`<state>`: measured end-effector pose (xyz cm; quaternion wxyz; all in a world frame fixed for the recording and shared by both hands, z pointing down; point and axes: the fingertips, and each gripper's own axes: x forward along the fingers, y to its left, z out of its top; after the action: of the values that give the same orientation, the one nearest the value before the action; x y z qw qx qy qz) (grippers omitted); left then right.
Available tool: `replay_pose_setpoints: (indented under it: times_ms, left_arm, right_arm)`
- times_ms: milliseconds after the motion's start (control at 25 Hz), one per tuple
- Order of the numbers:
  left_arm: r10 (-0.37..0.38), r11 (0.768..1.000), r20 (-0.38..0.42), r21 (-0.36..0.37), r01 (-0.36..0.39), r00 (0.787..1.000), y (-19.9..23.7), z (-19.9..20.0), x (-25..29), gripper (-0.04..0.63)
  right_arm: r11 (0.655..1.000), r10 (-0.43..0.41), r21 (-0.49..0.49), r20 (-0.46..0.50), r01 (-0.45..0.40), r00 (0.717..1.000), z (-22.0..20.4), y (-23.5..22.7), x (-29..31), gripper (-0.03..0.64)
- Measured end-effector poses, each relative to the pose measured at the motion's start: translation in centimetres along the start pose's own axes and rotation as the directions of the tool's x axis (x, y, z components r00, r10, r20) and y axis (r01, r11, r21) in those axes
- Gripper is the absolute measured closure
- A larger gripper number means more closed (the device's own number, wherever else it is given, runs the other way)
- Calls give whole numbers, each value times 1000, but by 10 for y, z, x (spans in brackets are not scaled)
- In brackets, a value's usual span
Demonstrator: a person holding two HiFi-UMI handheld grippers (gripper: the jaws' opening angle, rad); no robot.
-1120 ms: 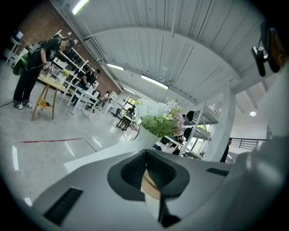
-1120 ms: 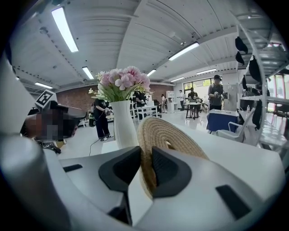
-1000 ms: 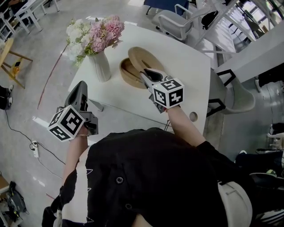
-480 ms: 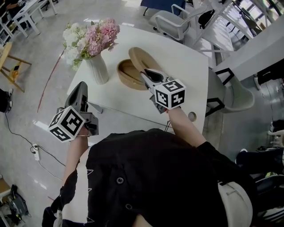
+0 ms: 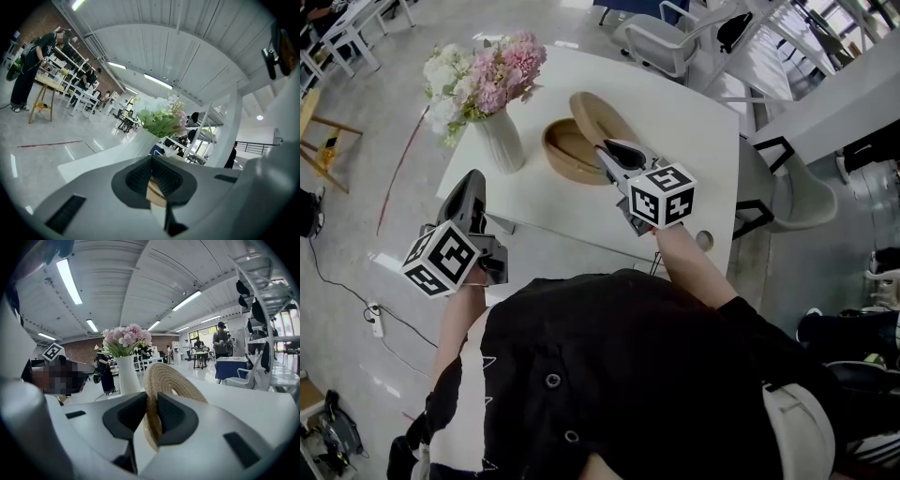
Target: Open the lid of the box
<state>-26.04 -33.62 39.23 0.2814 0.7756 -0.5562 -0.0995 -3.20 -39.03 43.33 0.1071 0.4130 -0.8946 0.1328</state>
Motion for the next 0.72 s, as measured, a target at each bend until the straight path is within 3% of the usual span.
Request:
replay_pose_setpoints:
  times_ms: [360, 720]
  left_arm:
    - [-21, 1000, -26, 13, 21, 999, -12, -7, 10, 584]
    - [-35, 999, -36, 23, 35, 999, -22, -11, 19, 584]
  right_arm:
    - [997, -14, 76, 66, 9, 998, 8, -12, -15, 541]
    - [998, -22, 63, 105, 16, 994, 10, -17, -28, 545]
